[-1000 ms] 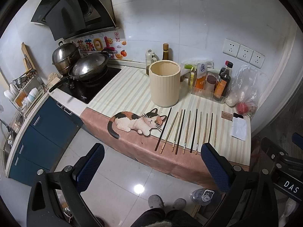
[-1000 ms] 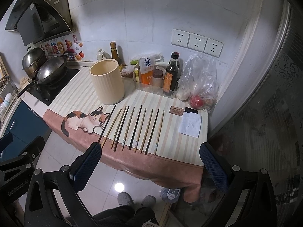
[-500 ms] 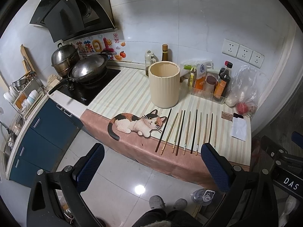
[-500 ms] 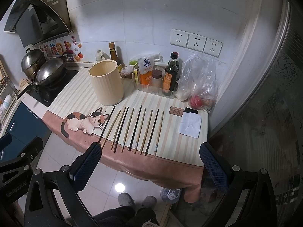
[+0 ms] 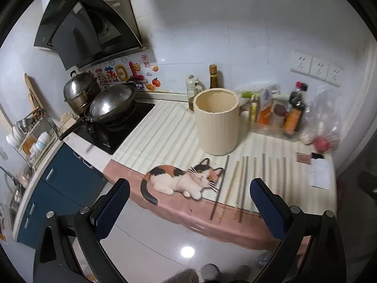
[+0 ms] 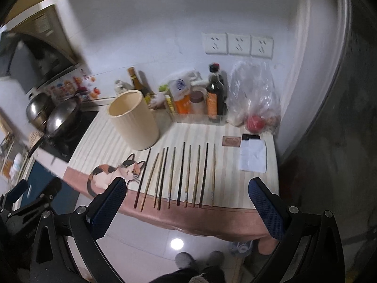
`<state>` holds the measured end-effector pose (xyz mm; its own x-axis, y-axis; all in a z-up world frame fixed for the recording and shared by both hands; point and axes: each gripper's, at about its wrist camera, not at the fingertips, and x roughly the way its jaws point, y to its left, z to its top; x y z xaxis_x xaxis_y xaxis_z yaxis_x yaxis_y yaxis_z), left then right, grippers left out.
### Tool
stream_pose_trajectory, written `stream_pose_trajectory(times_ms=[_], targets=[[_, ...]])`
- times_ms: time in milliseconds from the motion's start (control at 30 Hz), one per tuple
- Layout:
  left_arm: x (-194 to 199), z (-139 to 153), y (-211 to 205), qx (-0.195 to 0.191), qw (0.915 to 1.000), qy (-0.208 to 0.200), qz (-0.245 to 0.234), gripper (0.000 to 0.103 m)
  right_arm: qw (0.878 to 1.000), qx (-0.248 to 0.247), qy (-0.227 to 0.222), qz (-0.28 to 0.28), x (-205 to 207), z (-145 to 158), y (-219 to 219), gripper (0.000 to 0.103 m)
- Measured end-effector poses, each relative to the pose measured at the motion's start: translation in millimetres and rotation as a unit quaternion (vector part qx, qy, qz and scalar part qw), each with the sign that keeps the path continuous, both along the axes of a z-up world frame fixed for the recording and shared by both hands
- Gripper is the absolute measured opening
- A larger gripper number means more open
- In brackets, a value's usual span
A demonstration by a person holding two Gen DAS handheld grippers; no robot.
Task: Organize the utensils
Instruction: 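Grasp a black chopstick with the left tool while the right tool grasps a wooden chopstick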
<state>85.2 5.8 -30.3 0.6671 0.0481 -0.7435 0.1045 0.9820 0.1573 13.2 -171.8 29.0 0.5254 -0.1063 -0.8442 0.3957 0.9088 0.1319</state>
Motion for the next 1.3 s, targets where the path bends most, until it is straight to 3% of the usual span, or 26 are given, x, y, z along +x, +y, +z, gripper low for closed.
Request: stream_pose_trajectory(times_ms=[133,267,333,367,433,533,700,867,1033,1167,1300], targets=[[42,-44,3,0.017,0.9995,0.025,-0.009,0.103,0.999,0.022,0.026,-0.042,17,-44,-21,0.100],[85,-103,2,0.031,0.9949,0.095,-0.018,0.102,0.995,0.038,0.076,-0.050,40,-98,-40,0.065],[102,-129,0,0.029,0.9913,0.126,-0.022,0.101,0.992,0.059,0.100,-0.051,52,-127,-47,0.056],[110,-141,-1,0.033,0.9895,0.138,-0.023,0.098,0.991,0.065,0.108,-0.051,57,-140,-51,0.054],[124,-170,-8,0.038,0.9848,0.167,-0.028,0.081,0.989,0.071,0.123,-0.049,70,-166,-56,0.046],[146,-211,-20,0.051,0.9761,0.208,-0.036,0.062,0.983,0.085,0.156,-0.046,90,-208,-66,0.045],[172,-260,-38,0.050,0.9638,0.258,-0.045,0.052,0.970,0.120,0.207,-0.050,122,-271,-92,0.045],[187,-291,-58,0.070,0.9566,0.277,-0.057,0.033,0.961,0.129,0.240,-0.050,142,-309,-111,0.045],[192,-304,-65,0.080,0.9532,0.286,-0.059,0.006,0.958,0.125,0.253,-0.048,157,-328,-124,0.045],[193,-305,-64,0.068,0.9565,0.279,-0.051,0.002,0.956,0.109,0.270,-0.032,168,-341,-124,0.045],[198,-305,-48,0.050,0.9587,0.280,-0.017,0.001,0.957,0.043,0.287,-0.016,178,-350,-114,0.039]])
